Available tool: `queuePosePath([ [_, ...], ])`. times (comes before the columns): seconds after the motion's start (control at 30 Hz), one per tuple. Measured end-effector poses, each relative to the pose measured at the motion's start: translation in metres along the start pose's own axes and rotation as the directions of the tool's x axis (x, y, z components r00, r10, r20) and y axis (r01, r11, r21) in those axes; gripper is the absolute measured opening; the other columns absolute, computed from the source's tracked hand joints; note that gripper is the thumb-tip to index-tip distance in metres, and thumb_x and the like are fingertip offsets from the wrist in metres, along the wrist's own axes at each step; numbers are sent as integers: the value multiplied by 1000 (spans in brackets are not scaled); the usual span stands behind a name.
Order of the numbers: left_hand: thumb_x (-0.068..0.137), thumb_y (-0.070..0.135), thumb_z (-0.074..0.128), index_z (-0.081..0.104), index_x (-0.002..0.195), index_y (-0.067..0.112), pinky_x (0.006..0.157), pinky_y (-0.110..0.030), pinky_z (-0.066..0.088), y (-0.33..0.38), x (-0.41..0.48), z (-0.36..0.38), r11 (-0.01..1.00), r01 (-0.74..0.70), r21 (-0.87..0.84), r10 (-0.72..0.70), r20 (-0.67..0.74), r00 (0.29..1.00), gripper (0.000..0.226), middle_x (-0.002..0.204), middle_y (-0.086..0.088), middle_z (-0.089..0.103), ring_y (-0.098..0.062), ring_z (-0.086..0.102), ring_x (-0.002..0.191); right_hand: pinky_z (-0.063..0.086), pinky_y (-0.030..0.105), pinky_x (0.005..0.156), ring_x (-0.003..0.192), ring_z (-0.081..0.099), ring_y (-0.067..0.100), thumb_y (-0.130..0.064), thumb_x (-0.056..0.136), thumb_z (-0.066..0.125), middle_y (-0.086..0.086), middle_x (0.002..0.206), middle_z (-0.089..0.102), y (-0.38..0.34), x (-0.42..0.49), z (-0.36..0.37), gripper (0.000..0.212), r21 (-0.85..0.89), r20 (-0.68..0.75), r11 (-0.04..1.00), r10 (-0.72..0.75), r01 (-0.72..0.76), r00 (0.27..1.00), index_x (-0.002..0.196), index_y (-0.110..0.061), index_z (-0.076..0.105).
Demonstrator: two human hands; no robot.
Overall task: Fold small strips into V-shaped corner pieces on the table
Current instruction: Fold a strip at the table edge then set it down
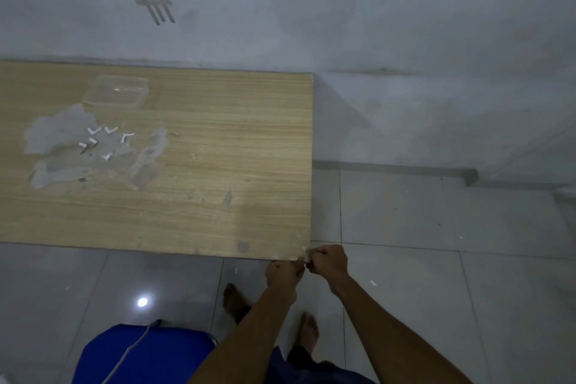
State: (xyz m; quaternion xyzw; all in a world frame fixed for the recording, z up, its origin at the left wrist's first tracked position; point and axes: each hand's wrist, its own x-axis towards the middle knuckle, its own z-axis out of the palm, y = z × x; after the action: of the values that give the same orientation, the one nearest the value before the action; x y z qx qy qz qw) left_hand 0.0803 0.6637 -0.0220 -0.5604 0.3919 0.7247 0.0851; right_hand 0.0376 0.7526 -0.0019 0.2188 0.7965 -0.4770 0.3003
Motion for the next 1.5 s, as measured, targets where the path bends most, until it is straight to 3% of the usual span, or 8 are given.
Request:
queuePosePath([
  [0.43, 92, -7, 50, 42, 131, -14, 47, -21, 56, 9, -6, -5, 995, 26, -93, -20, 73, 997, 40, 135, -30, 49, -28, 49, 105, 62, 46, 66, 63, 73, 30, -22, 74, 77, 20, 72, 73, -12, 11, -5, 27, -56, 59, 994, 97, -94, 994, 64, 2, 71],
  [0.6, 91, -9, 50, 42, 130, -15, 84, -33, 52, 14, -4, -7, 990, 106, -89, -95, 118, 988, 41, 127, -32, 54, -31, 52, 100, 61, 44, 74, 70, 72, 29, -9, 72, 75, 17, 69, 67, -22, 16, -9, 14, -68, 136, 986, 162, -154, 977, 67, 0, 65],
  [0.7, 93, -10, 45, 48, 115, -11, 83, -36, 52, 19, -2, -15, 983, 166, -84, -149, 177, 973, 23, 81, -23, 64, -29, 56, 76, 56, 29, 60, 53, 64, 21, -27, 78, 71, 12, 62, 64, -29, 16, -11, 25, -137, 187, 981, 159, -134, 969, 70, -4, 63],
  [0.8, 94, -2, 49, 54, 93, -5, 78, -36, 54, 36, 0, -28, 944, 209, 257, -266, 210, 941, 6, 78, -19, 62, -26, 60, 72, 54, 30, 65, 66, 67, 24, -52, 85, 59, 14, 83, 70, -43, 21, -11, 54, -237, 154, 967, 127, -88, 980, 94, 1, 65],
  [0.93, 94, 20, 56, 54, 118, -3, 86, -39, 55, 86, -1, -53, 697, 154, 700, -419, 224, 880, 33, 106, -21, 67, -32, 68, 87, 49, 38, 87, 106, 62, 32, -55, 93, 42, 17, 120, 61, -80, 22, -2, 61, -647, -14, 755, -150, 105, 989, 120, -2, 54],
  [1.13, 92, 16, 53, 61, 81, 12, 74, -38, 58, 205, 16, -88, 624, -204, 754, 114, 170, 979, 14, 77, -3, 68, -16, 67, 66, 48, 40, 88, 109, 58, 35, -51, 95, 40, 19, 121, 57, -148, 27, 42, 54, -707, 68, 636, -375, 310, 924, 116, -4, 53],
  [1.27, 87, 35, 61, 62, 115, 5, 98, -34, 45, 282, 36, -121, 332, -377, 864, 566, 137, 813, 41, 123, -15, 62, -31, 59, 111, 42, 38, 100, 125, 50, 30, -54, 92, 46, 15, 135, 53, -193, 29, 86, 61, -638, 148, 612, -498, 467, 855, 131, -6, 48],
  [1.5, 85, 49, 58, 26, 147, 13, 119, -44, 14, 393, 86, -201, -2, -431, 902, 713, 304, 632, 79, 158, -11, 17, -30, 11, 147, 22, 44, 117, 147, 14, 28, -58, 89, 49, 7, 162, 8, -277, 18, 207, 88, -630, 252, 478, -619, 612, 744, 152, -12, 10],
])
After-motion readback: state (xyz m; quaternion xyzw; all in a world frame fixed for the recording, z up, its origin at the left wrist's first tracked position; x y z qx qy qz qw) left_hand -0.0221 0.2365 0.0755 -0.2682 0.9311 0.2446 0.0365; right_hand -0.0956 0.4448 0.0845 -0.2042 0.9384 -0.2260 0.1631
